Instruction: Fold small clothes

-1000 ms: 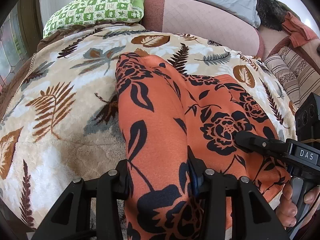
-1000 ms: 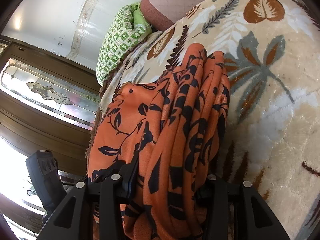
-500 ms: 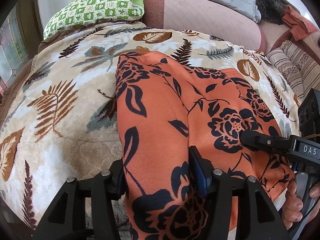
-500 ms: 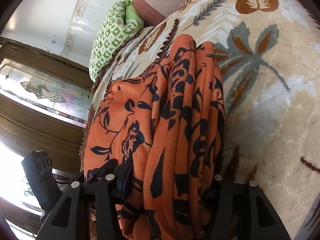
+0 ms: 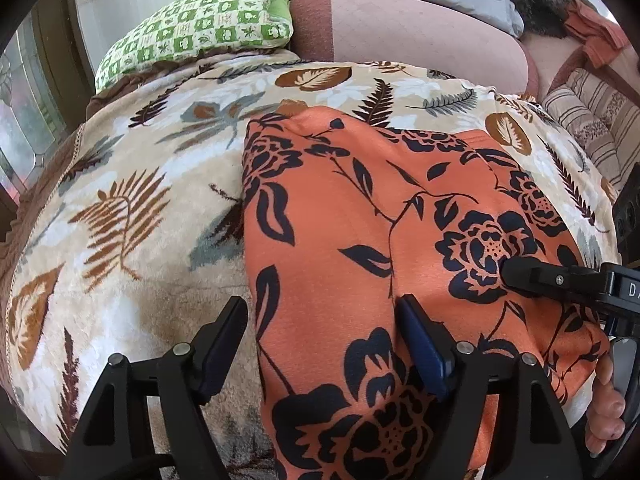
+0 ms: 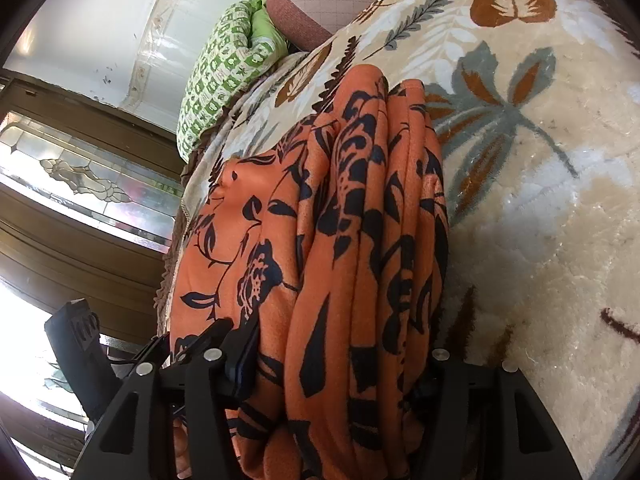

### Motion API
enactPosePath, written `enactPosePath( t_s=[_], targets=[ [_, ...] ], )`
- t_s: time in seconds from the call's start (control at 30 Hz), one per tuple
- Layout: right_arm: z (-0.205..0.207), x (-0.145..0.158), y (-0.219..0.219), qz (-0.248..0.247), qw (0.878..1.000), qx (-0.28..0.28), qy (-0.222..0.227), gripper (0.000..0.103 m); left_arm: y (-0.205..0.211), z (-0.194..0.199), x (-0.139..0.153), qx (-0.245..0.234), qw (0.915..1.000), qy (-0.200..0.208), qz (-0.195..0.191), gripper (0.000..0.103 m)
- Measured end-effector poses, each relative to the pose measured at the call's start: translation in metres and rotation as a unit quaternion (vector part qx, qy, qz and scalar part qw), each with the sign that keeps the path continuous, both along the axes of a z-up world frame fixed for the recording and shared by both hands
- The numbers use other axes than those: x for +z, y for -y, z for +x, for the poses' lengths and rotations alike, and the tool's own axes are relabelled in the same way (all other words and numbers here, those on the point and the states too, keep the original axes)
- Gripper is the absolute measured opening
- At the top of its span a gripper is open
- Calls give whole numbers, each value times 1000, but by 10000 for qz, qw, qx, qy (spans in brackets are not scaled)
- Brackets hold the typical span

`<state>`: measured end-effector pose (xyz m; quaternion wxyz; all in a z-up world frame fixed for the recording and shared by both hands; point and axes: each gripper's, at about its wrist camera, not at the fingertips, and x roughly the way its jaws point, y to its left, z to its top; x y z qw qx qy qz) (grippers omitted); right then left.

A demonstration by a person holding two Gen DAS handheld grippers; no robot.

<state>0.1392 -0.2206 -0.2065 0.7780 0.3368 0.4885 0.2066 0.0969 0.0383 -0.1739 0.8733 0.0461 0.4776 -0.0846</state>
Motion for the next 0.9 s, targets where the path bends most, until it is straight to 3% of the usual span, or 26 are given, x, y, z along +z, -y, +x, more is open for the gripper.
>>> enactPosePath(
  t_s=[0.17, 0.33, 0.73, 0.9],
  targets=[
    [-6, 13, -2, -405, 9992, -14, -52, 64, -2, -4, 6, -11, 10000, -4, -21, 79],
    [-13, 42, -1, -1049, 9942, -24, 252, 65, -6, -10, 24, 79, 9995, 282, 97, 78],
    [-14, 56, -3, -1118, 9929, -98, 395, 66, -20, -14, 44, 320, 9970, 636, 305, 78],
    [-19, 70, -6, -1613, 9842, -291, 675, 66, -23, -12, 37, 380, 9969, 533, 437, 78]
  ],
)
